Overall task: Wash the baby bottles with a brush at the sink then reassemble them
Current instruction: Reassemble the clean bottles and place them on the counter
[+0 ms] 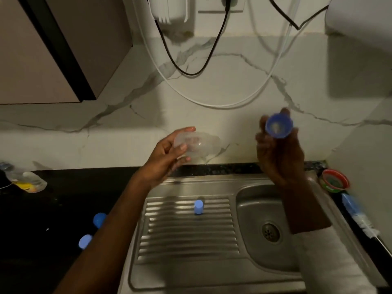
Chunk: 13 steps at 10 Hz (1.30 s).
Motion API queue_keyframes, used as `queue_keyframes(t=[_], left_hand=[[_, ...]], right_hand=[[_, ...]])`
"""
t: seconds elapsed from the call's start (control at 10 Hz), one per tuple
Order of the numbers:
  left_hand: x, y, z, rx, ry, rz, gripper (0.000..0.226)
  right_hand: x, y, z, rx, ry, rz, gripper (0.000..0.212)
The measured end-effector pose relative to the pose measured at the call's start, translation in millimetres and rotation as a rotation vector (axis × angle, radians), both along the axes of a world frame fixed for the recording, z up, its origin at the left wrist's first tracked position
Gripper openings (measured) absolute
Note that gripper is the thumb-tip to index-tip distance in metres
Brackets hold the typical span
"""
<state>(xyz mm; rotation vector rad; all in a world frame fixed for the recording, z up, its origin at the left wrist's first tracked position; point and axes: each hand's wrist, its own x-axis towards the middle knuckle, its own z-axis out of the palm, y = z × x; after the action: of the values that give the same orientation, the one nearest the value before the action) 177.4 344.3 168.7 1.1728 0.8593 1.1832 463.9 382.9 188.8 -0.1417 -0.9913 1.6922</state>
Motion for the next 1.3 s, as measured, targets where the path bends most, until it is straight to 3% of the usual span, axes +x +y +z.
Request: queue_keyframes(t=[0.1, 0.2, 0.3, 0.4, 0.5, 0.6, 0.7, 0.8, 0.9, 1.0, 1.1, 1.2, 1.3], left_hand=[[-11, 1, -78, 0.006, 0.802, 0.011, 0.045], [-25, -8, -133, 0.045, 1.631, 0.039, 0.047], [-28, 7, -116, 0.152, 1.329, 0.187, 0.049], [-19, 25, -43, 0.187, 0.861, 0.385, 0.049], [4, 27, 27, 0.199, 0.263, 0.411, 0.038], [11, 22, 12, -0.009, -0.244, 0.334, 0.047], [-4, 14, -74, 0.057, 0.837, 0.150, 0.037], [-18, -9, -147, -0.041, 1.616, -0.062, 0.056], [-10, -11, -151, -0.149, 1.429, 0.072, 0.062], [2, -1, -101, -0.129, 1.019, 0.298, 0.049], [33, 12, -22, -0.103, 0.316, 0.395, 0.037], [43, 19, 8, -0.130, -0.361, 0.307, 0.052], [37, 20, -37, -0.028, 0.373, 0.293, 0.034]], right_hand=[[9, -5, -111, 0.373, -1.103, -0.415, 0.022], [34, -11, -217, 0.711, -1.821, -0.329, 0.019], [24, -4, -163, 0.365, -1.574, -0.248, 0.013], [-1, 15, -54, 0.187, -1.081, -0.251, 0.020], [5, 19, 19, 0.065, -0.143, 0.006, 0.030], [17, 6, 2, -0.034, 0.147, 0.049, 0.035], [31, 10, -104, 0.239, -0.744, -0.211, 0.025], [55, -6, -219, 0.797, -1.592, -0.314, 0.027], [55, -11, -220, 0.339, -1.552, -0.218, 0.011], [37, -1, -161, 0.242, -1.382, -0.243, 0.020], [25, 23, -81, -0.100, -0.723, -0.175, 0.027], [29, 32, -23, -0.183, 0.063, 0.105, 0.028], [34, 35, -44, -0.210, -0.043, 0.174, 0.026]])
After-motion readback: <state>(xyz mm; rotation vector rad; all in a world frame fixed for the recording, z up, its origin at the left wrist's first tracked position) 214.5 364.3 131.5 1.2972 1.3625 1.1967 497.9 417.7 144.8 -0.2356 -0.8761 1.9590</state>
